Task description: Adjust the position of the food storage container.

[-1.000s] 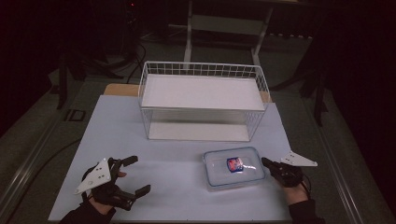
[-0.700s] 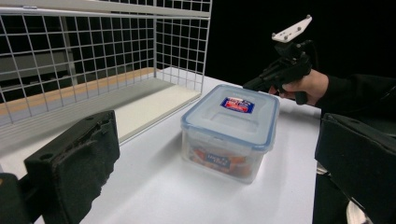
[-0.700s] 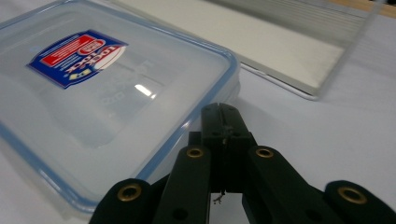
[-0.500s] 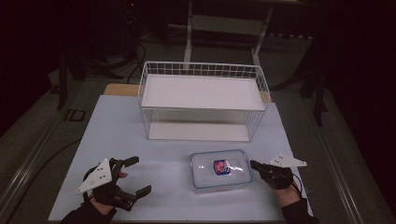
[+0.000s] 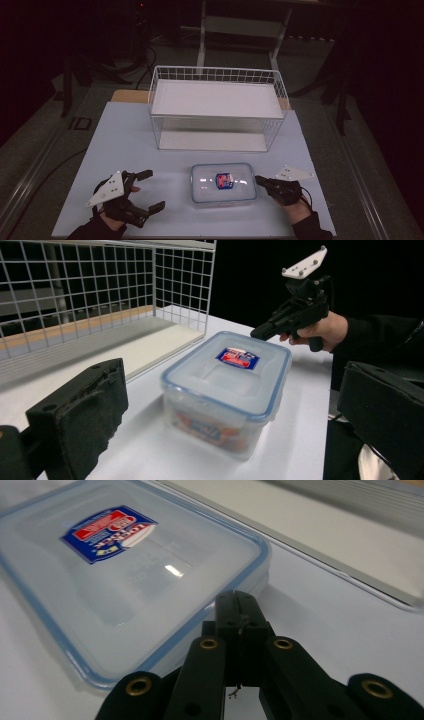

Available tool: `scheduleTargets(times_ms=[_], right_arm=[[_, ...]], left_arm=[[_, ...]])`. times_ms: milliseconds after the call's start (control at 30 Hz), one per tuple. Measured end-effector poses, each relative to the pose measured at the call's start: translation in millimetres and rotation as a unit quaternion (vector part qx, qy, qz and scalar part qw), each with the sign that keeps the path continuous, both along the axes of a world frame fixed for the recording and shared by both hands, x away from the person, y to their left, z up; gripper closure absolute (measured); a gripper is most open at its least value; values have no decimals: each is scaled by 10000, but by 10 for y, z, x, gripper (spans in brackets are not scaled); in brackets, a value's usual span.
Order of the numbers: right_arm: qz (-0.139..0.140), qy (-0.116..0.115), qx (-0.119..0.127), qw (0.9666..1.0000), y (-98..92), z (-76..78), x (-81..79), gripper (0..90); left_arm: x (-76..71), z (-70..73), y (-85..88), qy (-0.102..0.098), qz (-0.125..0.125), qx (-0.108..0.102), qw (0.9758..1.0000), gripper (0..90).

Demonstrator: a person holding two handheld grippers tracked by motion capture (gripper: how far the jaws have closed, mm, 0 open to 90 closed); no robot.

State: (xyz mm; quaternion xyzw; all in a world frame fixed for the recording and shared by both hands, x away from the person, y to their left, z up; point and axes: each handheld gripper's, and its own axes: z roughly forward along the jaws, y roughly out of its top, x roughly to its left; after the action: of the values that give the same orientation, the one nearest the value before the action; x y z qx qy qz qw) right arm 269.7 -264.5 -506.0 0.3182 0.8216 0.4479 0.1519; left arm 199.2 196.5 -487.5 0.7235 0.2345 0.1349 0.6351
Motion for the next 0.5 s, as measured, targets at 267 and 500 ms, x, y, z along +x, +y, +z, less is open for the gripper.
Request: scheduleTargets(times_ms=[267,500], right_arm=[[367,69,2,9993,256,8,-16,900],[499,47,51,9987,329,15,-16,900]], left_arm=[[5,-13,-15,66,-62,12,10000,1],[19,-29,-48,138,-67,105,9998,1]])
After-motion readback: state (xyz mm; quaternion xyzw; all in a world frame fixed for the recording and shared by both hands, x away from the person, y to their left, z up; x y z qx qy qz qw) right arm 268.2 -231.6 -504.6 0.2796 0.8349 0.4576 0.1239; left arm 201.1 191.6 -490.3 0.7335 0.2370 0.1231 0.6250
